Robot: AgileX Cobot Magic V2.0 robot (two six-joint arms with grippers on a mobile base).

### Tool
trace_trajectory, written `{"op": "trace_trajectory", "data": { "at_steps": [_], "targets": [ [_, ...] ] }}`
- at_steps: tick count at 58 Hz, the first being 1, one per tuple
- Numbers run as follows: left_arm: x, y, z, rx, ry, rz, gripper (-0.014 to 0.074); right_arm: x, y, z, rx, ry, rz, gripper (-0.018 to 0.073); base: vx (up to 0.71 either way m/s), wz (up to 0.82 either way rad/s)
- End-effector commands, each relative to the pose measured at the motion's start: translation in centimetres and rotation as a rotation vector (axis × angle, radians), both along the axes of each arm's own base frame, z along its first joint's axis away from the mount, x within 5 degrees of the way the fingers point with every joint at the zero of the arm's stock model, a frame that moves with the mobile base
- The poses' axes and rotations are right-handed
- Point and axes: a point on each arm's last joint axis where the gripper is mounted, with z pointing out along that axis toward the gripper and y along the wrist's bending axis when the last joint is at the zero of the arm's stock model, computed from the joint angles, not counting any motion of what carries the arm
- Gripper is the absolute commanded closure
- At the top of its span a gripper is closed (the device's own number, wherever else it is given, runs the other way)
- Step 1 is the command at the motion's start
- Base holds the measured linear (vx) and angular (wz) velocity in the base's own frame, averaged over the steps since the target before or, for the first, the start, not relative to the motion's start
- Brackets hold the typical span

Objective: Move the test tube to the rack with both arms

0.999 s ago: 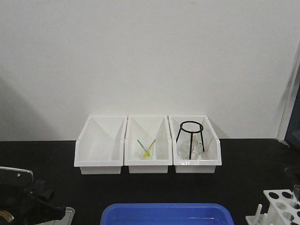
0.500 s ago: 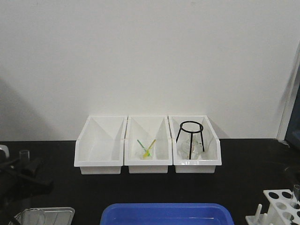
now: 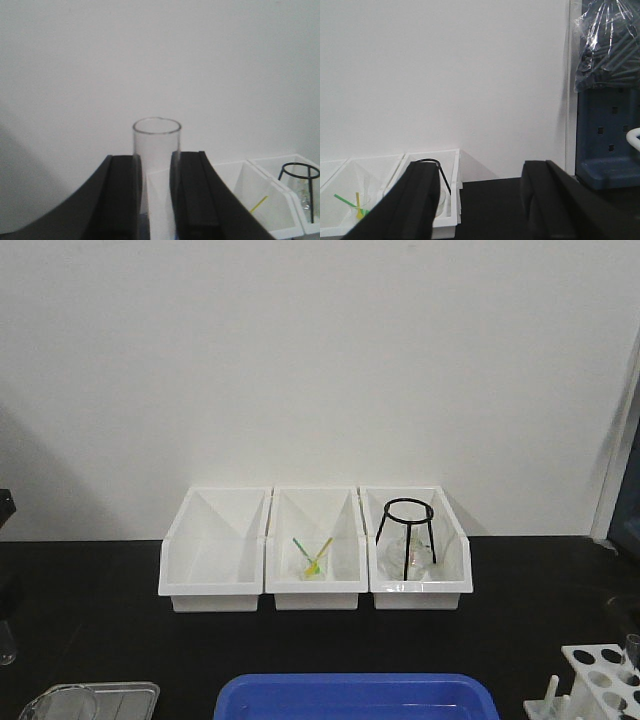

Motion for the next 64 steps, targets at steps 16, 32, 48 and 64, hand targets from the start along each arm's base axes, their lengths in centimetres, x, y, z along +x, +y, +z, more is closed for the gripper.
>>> {"op": "trace_trajectory", "data": {
  "at_steps": [16, 32, 48, 64],
  "targets": [
    [-2.1, -1.7, 2.3, -0.164, -0.054, -0.255, 0.0603, 0.1, 3.7, 0.8, 0.027, -0.005, 0.228, 0.0140, 0.00, 0.00],
    [-1.9, -6.4, 0.8, -0.106, 0.157, -0.815, 0.0596, 0.4, 10.7, -1.4, -0.044, 0.104, 0.588, 0.0140, 0.00, 0.00],
    [1.3, -7.4, 1.6, -0.105, 0.240, -0.877, 0.0596, -1.5, 16.1, -2.6, -0.074, 0.107, 0.858, 0.0140, 0.00, 0.00],
    [2.5, -10.1, 1.1, -0.134, 0.208, -0.963, 0.0596, -2.4, 17.7, -1.9, -0.017, 0.016, 0.939, 0.0140, 0.00, 0.00]
  ]
}}
